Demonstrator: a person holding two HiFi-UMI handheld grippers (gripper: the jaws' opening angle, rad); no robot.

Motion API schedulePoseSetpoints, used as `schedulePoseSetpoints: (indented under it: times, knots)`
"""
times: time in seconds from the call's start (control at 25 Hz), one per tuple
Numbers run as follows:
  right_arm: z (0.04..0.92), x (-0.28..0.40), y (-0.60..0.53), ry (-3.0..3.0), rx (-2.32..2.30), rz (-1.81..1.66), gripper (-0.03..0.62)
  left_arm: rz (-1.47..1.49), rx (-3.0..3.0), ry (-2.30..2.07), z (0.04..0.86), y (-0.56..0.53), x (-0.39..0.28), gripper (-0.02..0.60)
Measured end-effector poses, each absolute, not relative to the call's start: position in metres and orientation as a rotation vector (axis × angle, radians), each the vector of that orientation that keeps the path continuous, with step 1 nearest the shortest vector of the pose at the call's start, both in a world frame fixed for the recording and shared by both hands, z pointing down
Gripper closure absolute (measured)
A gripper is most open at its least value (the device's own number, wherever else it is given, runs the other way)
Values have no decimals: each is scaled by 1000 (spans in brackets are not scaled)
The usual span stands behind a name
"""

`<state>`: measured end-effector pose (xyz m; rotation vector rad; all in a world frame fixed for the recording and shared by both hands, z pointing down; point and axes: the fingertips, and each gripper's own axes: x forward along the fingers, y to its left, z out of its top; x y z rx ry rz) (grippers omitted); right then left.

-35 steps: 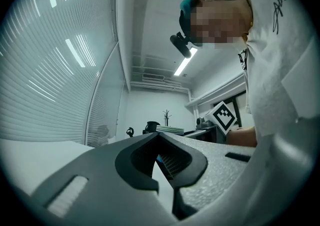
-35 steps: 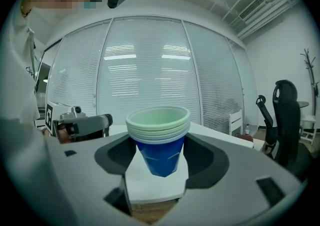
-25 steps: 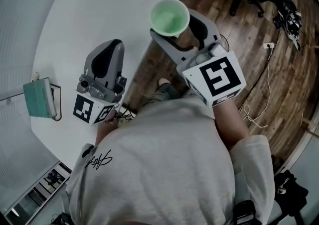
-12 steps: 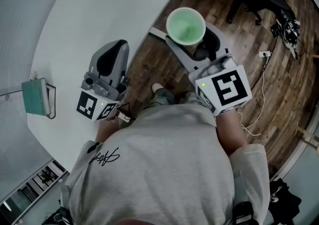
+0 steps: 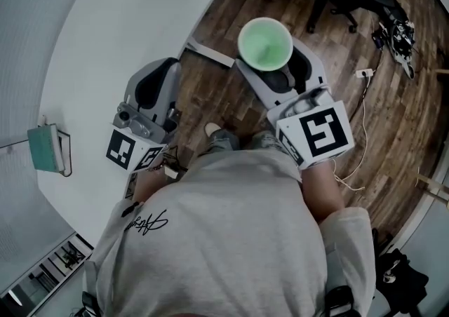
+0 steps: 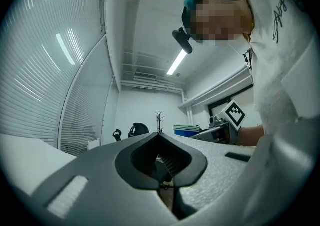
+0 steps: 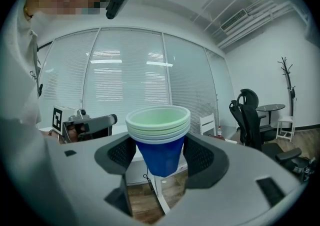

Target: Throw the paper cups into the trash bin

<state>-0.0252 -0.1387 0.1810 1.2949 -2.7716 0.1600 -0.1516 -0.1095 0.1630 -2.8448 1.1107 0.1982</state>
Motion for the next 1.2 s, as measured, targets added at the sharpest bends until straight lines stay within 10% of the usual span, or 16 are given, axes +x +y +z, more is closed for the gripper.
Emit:
schedulePoseSetpoints:
  times: [1.2]
  knots:
    - [197, 149, -123, -2766, 1324, 200, 295, 192, -2915, 995, 177, -107, 39, 578]
